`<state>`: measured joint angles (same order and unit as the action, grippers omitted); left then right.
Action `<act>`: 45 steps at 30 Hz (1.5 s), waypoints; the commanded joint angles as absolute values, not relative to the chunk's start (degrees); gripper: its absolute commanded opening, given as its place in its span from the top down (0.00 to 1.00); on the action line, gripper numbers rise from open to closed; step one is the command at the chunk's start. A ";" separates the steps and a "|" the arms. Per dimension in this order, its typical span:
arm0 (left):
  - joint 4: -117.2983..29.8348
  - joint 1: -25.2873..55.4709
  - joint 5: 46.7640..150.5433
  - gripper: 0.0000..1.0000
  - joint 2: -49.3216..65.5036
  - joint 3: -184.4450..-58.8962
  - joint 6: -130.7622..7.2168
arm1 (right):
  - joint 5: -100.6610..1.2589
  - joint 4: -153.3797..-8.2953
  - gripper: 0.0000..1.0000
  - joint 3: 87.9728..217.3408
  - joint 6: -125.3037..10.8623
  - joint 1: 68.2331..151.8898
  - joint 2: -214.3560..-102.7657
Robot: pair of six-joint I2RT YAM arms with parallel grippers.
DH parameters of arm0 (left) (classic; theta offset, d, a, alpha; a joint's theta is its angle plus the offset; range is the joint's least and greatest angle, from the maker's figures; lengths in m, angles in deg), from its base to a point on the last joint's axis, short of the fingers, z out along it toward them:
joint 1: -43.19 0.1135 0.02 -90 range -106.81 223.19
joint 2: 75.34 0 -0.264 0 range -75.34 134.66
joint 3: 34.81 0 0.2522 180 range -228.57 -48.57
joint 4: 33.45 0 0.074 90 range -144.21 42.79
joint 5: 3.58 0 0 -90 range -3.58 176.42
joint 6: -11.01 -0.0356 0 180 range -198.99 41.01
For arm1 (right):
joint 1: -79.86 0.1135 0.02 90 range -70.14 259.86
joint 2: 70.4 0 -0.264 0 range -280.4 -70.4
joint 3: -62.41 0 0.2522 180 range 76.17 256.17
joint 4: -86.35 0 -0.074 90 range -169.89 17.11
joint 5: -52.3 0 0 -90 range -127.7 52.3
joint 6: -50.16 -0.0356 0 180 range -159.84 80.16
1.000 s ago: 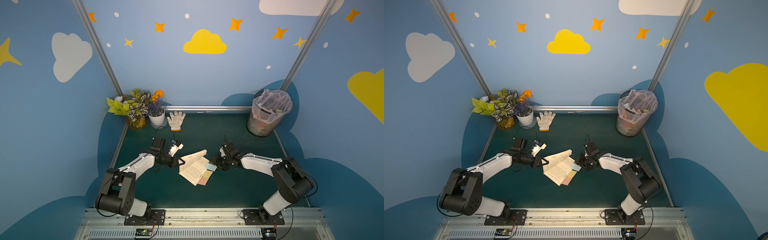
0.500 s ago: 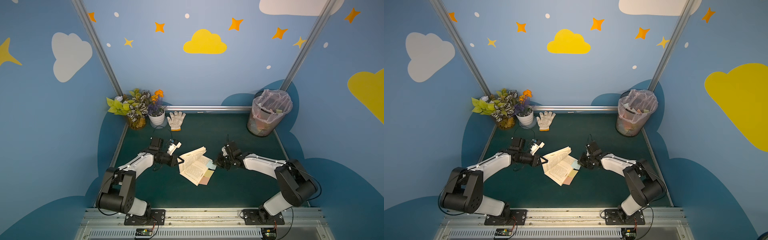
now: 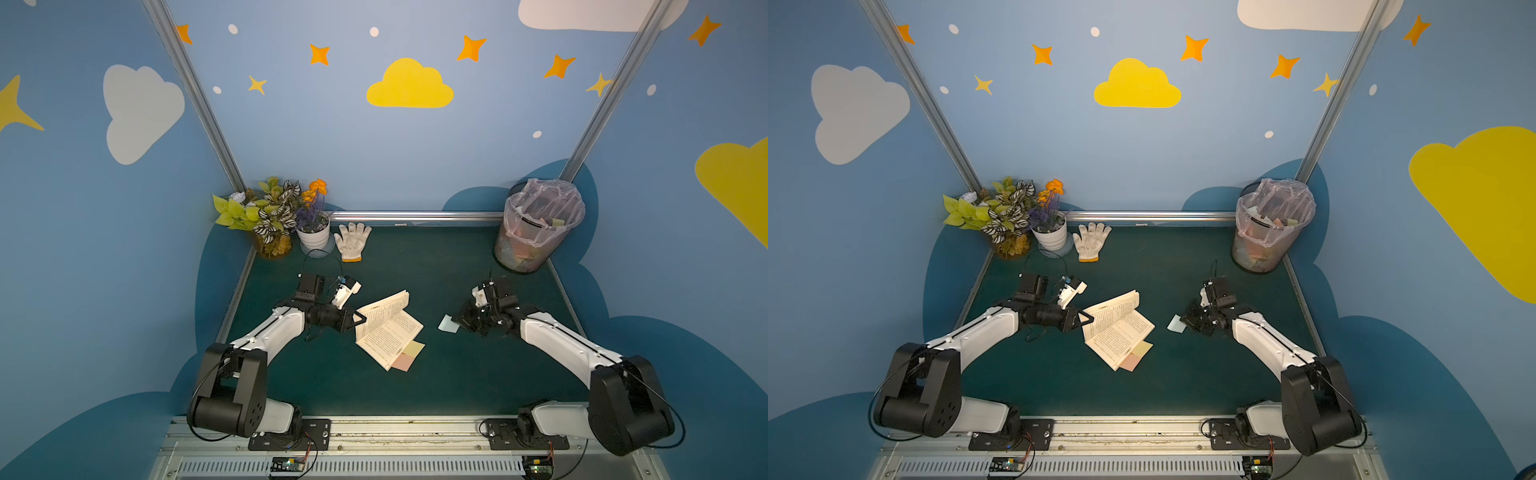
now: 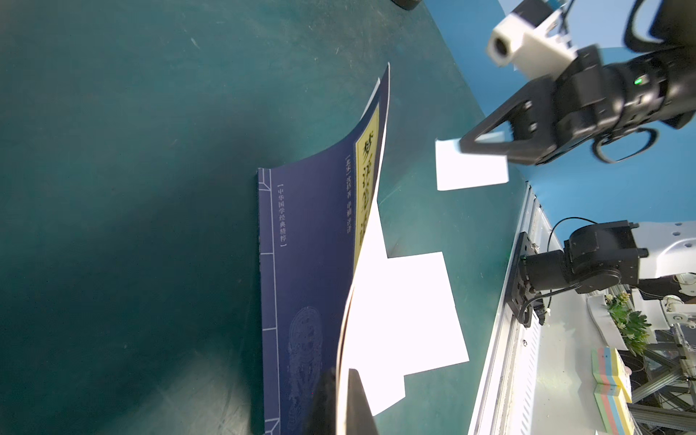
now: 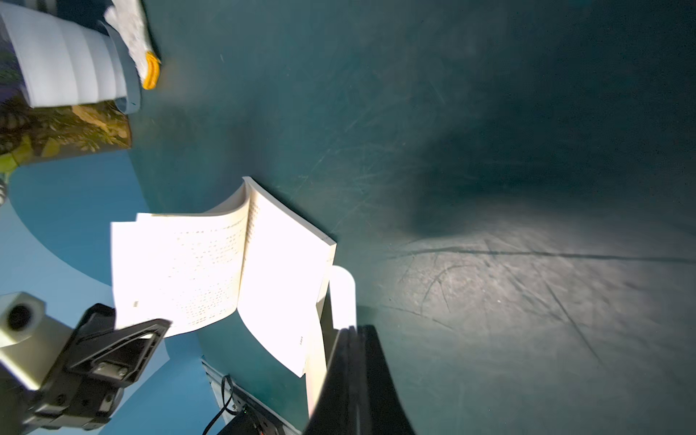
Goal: Peel off the used sticky note
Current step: Tear off the note from the book, then place the note in the trash bin.
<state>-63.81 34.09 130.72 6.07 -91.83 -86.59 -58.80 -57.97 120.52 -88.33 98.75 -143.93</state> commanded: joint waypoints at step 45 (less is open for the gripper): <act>-63.94 33.52 130.18 0.97 3.88 -90.89 -87.62 | -50.78 -22.86 0.12 222.08 -71.67 66.03 -186.92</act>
